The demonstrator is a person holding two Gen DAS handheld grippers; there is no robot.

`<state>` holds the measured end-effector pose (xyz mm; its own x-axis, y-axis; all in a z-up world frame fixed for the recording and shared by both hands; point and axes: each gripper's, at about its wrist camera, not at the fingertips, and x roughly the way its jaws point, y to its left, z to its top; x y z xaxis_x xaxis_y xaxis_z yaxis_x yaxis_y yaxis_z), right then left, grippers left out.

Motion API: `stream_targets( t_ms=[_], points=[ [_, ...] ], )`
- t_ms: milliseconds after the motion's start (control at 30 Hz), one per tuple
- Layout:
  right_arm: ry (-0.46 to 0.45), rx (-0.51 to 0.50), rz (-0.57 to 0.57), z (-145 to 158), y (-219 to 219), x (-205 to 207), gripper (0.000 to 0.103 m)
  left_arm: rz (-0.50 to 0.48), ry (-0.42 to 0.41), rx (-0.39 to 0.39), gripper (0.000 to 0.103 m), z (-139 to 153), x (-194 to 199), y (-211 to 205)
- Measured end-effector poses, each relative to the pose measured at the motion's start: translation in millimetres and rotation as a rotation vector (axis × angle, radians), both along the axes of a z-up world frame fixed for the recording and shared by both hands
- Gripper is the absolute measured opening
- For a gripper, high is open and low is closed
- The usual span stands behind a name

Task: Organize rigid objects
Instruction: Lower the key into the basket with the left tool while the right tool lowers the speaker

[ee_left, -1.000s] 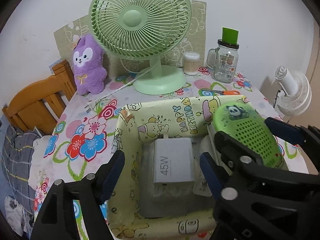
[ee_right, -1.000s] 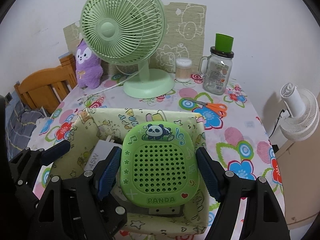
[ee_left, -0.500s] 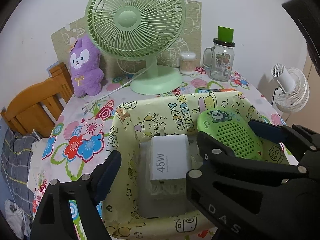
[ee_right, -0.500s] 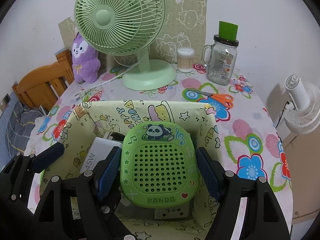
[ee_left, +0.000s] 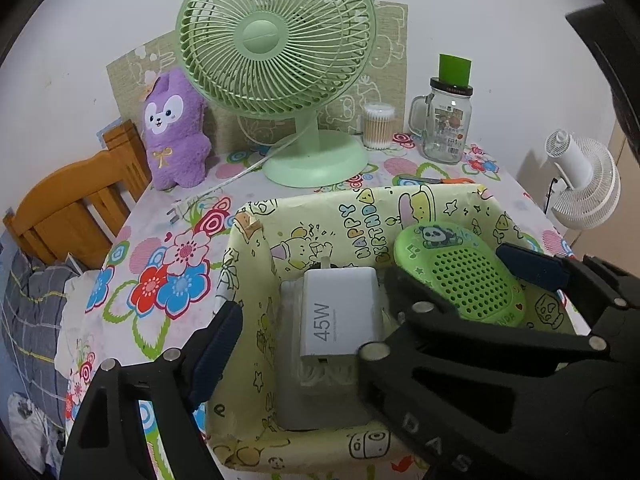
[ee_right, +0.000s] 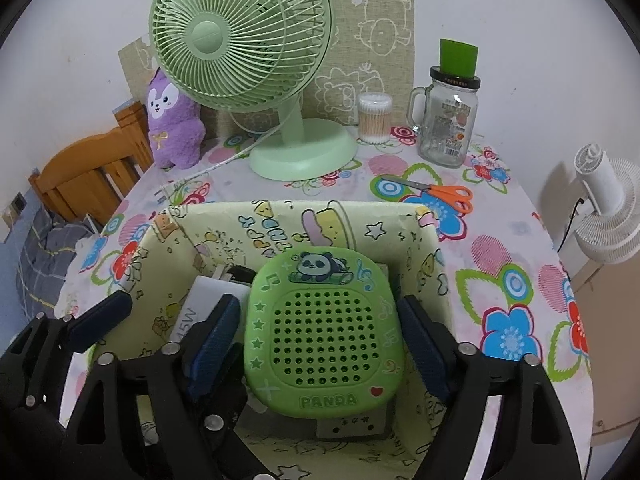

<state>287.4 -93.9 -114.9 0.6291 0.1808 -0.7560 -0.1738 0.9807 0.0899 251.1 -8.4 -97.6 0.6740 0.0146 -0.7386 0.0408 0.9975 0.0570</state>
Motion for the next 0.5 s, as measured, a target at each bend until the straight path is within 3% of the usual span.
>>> stream_targets(
  t_ms=[333, 500],
  points=[
    [-0.016, 0.001, 0.008, 4.5, 3.5, -16.1, 0.099, -0.012, -0.001, -0.026, 0.087, 3.9, -15.0, 1.7],
    [-0.024, -0.012, -0.003, 7.8, 1.6, -25.1, 0.099, -0.019, -0.005, -0.027, 0.088, 6.0, -21.9, -0.3]
  ],
)
